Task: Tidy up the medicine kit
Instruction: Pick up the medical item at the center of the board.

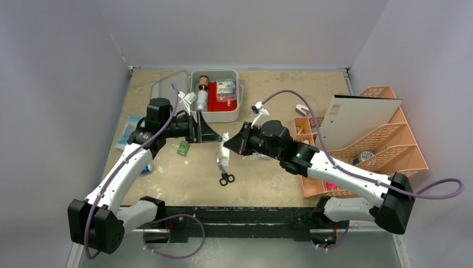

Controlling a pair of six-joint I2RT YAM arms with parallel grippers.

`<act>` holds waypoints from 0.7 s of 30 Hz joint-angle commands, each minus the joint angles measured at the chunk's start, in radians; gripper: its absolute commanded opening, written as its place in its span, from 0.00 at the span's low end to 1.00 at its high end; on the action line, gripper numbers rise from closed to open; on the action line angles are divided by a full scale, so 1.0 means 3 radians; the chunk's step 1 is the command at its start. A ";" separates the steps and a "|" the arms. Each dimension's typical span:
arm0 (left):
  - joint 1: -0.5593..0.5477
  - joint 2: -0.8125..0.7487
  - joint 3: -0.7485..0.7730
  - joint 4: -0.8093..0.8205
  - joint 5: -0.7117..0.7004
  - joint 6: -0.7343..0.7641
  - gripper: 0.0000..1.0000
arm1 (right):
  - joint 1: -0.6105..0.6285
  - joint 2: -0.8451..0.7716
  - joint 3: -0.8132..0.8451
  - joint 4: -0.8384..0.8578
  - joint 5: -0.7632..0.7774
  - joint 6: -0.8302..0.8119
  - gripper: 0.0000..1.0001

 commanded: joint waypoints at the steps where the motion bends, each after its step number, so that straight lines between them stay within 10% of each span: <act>1: -0.0019 0.0042 -0.0083 0.0685 0.0451 -0.0410 0.71 | -0.0009 -0.0051 -0.0078 0.0589 0.0030 0.0336 0.00; 15: -0.0030 0.0076 -0.0147 0.0591 0.0473 -0.0313 0.59 | -0.0043 0.0147 -0.0038 0.0841 0.0339 0.0717 0.00; 21: -0.0030 0.0125 0.0007 0.0223 0.0326 0.0027 0.25 | -0.0039 0.0348 0.0008 0.0964 0.0224 0.0734 0.00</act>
